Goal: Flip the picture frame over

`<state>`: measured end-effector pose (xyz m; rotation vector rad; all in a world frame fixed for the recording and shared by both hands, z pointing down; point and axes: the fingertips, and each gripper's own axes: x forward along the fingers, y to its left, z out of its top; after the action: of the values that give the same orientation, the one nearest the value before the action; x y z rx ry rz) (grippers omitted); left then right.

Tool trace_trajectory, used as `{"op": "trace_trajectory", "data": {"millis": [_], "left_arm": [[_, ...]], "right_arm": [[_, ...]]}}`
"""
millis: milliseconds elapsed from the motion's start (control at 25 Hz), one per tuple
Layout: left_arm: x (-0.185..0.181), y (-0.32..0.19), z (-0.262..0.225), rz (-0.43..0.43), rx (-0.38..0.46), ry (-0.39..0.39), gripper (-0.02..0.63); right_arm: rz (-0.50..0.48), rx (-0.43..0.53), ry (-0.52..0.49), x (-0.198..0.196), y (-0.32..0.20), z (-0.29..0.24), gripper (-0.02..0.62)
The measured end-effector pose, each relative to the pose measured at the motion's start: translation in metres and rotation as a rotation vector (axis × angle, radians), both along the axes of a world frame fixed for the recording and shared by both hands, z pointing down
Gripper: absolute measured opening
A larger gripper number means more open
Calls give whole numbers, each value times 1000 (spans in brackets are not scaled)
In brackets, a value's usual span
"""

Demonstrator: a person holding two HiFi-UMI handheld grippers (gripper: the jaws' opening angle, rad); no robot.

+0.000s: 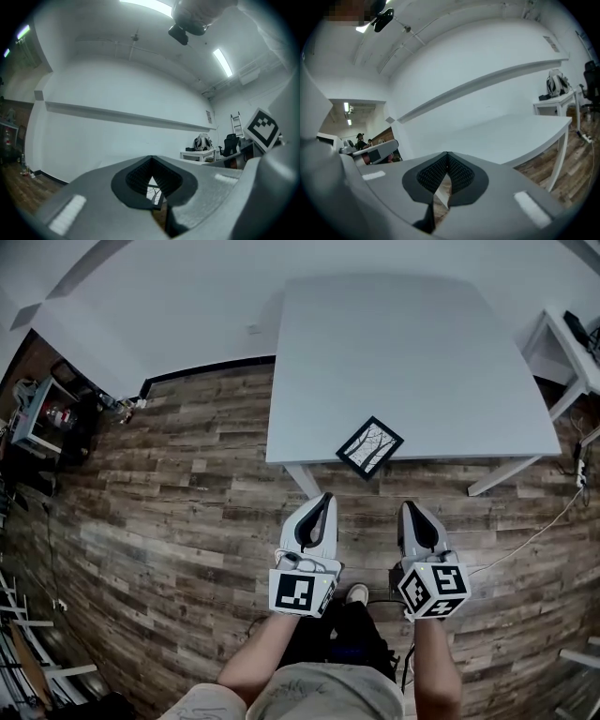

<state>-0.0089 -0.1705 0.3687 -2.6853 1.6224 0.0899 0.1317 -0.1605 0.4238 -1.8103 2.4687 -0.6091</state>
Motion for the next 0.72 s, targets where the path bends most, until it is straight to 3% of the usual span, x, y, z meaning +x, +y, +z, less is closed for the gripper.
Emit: {"op": "trace_trajectory", "data": {"millis": [160, 520, 720], "left_arm": [[1, -14, 16, 12, -10, -18, 1], [-9, -41, 43, 34, 6, 9, 2], [-10, -48, 56, 56, -16, -44, 0]], "right_arm": [[-57, -37, -191, -11, -14, 28, 33], [-38, -148, -672, -20, -52, 99, 197], [-87, -133, -797, -28, -74, 124, 244]]}}
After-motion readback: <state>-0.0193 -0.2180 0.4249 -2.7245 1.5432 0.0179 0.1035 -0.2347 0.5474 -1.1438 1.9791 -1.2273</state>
